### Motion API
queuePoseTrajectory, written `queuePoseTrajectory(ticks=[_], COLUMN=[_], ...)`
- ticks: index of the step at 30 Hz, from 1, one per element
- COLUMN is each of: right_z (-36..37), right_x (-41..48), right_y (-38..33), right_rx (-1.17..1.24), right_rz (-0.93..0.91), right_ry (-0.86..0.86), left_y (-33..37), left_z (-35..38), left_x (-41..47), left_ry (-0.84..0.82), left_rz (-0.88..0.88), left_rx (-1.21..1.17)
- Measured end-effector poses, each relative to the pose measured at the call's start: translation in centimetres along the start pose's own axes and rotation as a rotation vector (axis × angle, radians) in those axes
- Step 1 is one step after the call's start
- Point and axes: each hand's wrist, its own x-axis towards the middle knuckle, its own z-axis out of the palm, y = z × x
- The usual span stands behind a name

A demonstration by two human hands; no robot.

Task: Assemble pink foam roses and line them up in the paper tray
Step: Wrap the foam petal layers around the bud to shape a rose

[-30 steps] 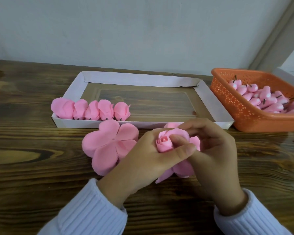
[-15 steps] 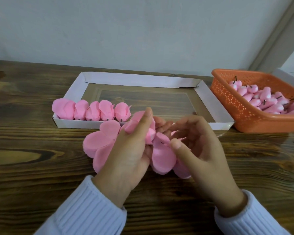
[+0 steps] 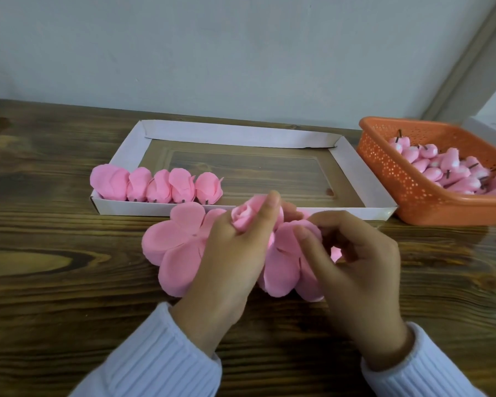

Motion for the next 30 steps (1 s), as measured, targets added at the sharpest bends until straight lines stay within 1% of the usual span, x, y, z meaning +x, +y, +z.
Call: queuePoseTrajectory(ticks=[3,5,9,11,13,16,17,19,22,24,27,30], right_z=[0.0,-0.1,-0.1,-0.1,-0.1,0.0,0.0,0.2,0.4,0.4,0.3,0.3], right_x=[-0.1,-0.2,-0.1,0.0,0.0,0.1,0.1,0.2,-0.1,-0.1,-0.1,-0.1], right_y=[-0.1,0.0,0.0,-0.1,0.0,0.2,0.2,0.2,0.3,0.4,0.2,0.0], right_rx=[0.046,0.073,0.154,0.259,0.371,0.423,0.413,0.341,0.053,-0.029,-0.005,0.019], right_rz=[0.022,0.051,0.115,0.128,0.166,0.229,0.25,0.282,0.227,0.203,0.165,0.112], right_ry=[0.036,0.055,0.079,0.069,0.081,0.068,0.031,-0.085,-0.249,-0.248,-0.19,-0.162], left_y=[0.3,0.4,0.4,0.1,0.0,0.6,0.8,1.0,0.9,0.8,0.7,0.7], left_z=[0.1,0.2,0.5,0.4,0.3,0.3,0.3,0.3,0.2,0.0,-0.1,-0.1], left_x=[-0.5,-0.7,-0.9,-0.7,-0.5,-0.2,-0.1,0.1,0.2,0.2,0.1,0.0], left_ry=[-0.062,-0.124,-0.176,-0.167,-0.153,-0.094,-0.082,-0.05,-0.009,0.014,0.054,0.099], left_rz=[0.129,0.211,0.189,0.169,0.128,-0.013,-0.05,-0.078,-0.046,-0.011,0.068,0.082], left_rx=[0.139,0.187,0.179,0.164,0.084,-0.216,-0.32,-0.437,-0.449,-0.386,-0.251,-0.196])
